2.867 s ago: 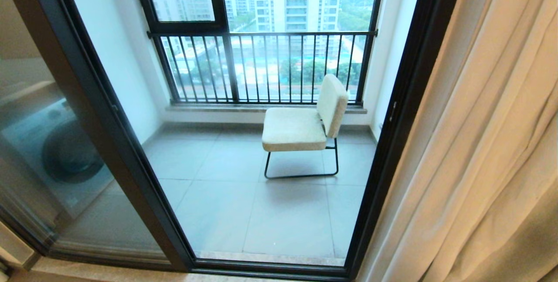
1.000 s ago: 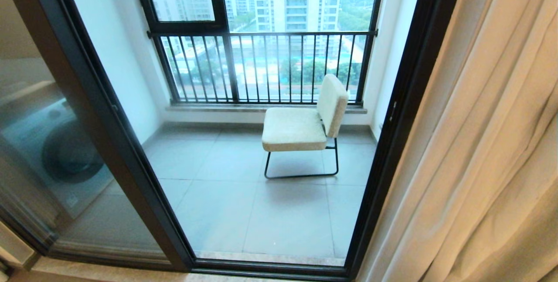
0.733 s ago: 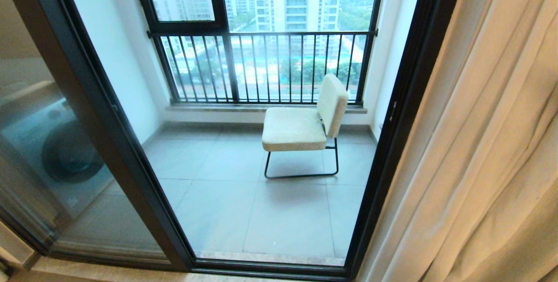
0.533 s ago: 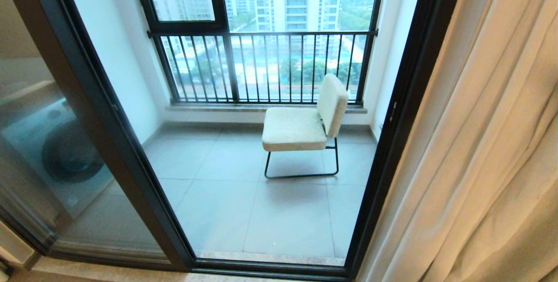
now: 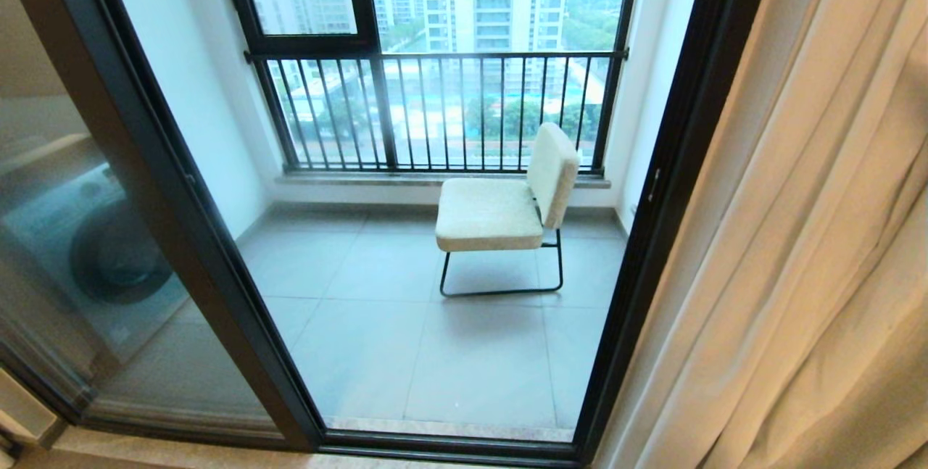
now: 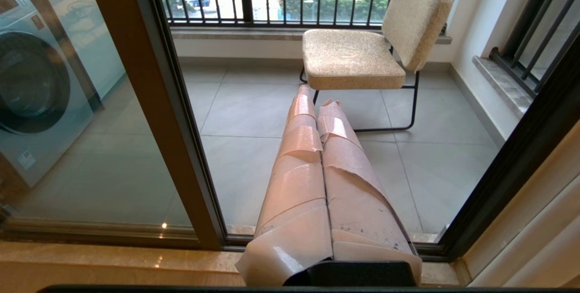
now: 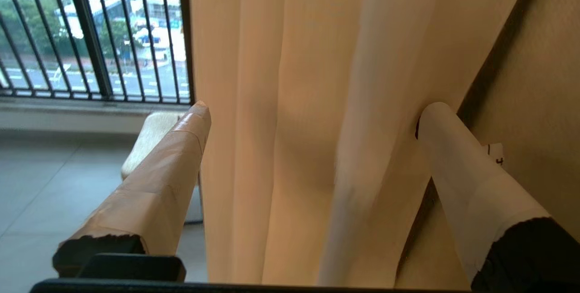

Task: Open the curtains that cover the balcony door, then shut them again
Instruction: Close the inner curtains on both sides

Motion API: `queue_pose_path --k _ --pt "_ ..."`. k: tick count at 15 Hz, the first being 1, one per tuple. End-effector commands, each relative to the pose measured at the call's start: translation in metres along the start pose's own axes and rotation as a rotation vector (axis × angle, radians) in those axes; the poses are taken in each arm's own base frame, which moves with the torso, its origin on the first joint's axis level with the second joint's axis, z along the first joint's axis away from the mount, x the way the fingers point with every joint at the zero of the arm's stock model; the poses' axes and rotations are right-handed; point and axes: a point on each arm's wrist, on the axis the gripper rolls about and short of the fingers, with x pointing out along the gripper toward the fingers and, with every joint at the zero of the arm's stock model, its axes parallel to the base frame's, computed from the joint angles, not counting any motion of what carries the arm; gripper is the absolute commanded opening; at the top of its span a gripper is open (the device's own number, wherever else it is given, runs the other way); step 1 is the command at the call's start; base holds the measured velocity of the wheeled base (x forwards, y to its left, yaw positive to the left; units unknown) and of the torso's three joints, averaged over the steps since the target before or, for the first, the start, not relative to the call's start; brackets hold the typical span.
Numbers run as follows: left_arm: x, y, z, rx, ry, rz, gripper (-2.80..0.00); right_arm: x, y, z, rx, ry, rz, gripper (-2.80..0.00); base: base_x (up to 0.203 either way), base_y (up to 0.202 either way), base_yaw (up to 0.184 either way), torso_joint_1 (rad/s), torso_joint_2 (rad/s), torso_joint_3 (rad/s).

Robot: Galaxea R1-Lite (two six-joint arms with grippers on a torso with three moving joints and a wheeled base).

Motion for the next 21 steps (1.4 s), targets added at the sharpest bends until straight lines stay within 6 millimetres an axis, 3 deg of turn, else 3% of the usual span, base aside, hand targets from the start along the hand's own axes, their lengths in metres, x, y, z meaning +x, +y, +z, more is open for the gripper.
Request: queue_pose_path --k 1,10,21 --pt "0.0 0.0 0.0 0.0 -0.001 0.0 -2.8 0.029 -0.001 -0.01 0.0 0.021 0.001 0.0 0.0 0.0 0.0 0.0 0.0 0.0" --pt "0.0 0.0 0.0 0.0 -0.001 0.0 -2.8 0.084 -0.009 -0.012 0.001 -0.088 -0.027 0.0 0.0 0.0 0.0 0.0 0.0 0.0" --pt "0.0 0.0 0.0 0.0 -0.001 0.0 -2.8 0.101 -0.001 -0.019 0.028 -0.123 0.006 0.0 0.0 0.0 0.0 0.0 0.0 0.0"
